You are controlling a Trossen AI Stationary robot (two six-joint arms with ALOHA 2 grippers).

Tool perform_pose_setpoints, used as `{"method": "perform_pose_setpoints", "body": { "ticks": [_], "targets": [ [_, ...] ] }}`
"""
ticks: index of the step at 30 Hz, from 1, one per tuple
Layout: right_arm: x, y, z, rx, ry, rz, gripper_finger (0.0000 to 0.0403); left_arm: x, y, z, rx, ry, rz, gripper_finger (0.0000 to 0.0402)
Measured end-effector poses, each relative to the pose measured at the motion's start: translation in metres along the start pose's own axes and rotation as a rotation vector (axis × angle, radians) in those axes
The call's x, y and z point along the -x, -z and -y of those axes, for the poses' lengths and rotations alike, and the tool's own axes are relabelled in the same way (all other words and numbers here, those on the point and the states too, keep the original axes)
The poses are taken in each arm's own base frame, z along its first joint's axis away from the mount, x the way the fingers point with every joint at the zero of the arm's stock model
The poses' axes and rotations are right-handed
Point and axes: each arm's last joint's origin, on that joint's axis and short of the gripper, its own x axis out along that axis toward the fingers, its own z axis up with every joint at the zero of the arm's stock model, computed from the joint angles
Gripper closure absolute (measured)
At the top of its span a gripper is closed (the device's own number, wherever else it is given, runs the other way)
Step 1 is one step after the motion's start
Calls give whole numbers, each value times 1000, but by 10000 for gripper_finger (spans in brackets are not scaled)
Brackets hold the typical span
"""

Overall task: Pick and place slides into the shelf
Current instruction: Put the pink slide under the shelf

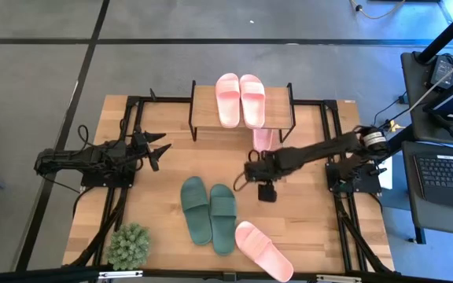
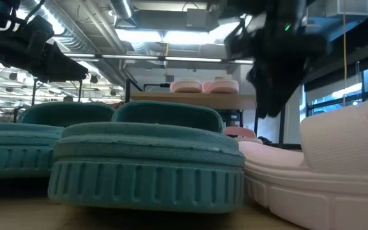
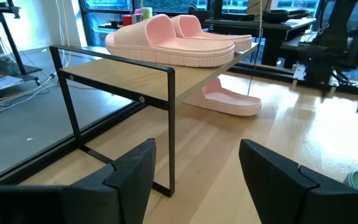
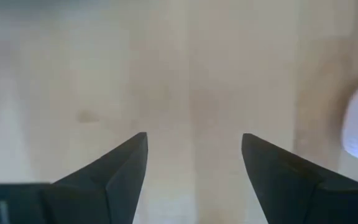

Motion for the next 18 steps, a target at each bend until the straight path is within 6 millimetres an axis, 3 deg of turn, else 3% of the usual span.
{"method": "perform_pose_setpoints", "body": {
  "ticks": [12,18],
  "targets": [
    [43,8,-93,210,-144,264,142,0,0,0,0,0,0,177],
    [72,15,-133,305,-73,426,142,0,0,0,1,0,0,177]
  ]
}}
